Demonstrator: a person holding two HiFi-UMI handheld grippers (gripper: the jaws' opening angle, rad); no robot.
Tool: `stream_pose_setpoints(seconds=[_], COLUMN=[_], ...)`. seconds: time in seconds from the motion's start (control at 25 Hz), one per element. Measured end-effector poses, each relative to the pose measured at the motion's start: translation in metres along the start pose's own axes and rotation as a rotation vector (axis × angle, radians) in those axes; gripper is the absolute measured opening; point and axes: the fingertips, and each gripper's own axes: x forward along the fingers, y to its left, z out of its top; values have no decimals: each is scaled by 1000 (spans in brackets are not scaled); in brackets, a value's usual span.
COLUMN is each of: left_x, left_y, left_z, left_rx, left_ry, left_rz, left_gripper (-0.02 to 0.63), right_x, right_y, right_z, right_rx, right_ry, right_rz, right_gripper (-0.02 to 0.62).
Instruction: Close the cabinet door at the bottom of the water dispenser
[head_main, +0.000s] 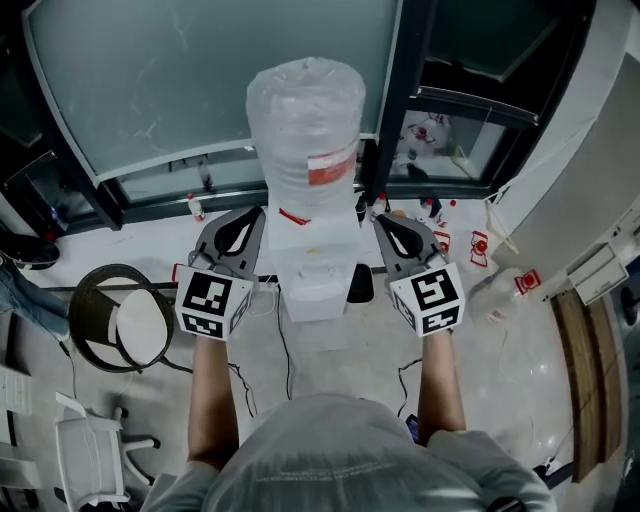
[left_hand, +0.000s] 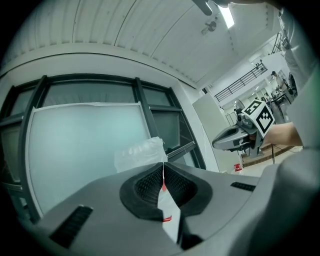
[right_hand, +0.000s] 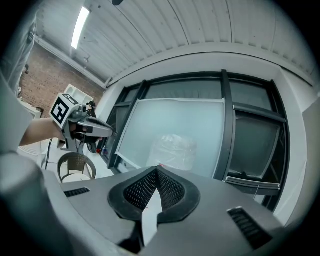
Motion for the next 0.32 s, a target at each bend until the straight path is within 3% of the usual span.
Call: stream_pose_setpoints(seconds=[0.32], left_x=[0], left_y=[-2], left_z=[-6], left_rx=[-17], left_ry=[3], left_rz=[-7], left_gripper=[23], right_x=[-1], right_y=[5], right_z=[-8], right_rx=[9], right_ry=[20], right_rz=[2], right_gripper=[28])
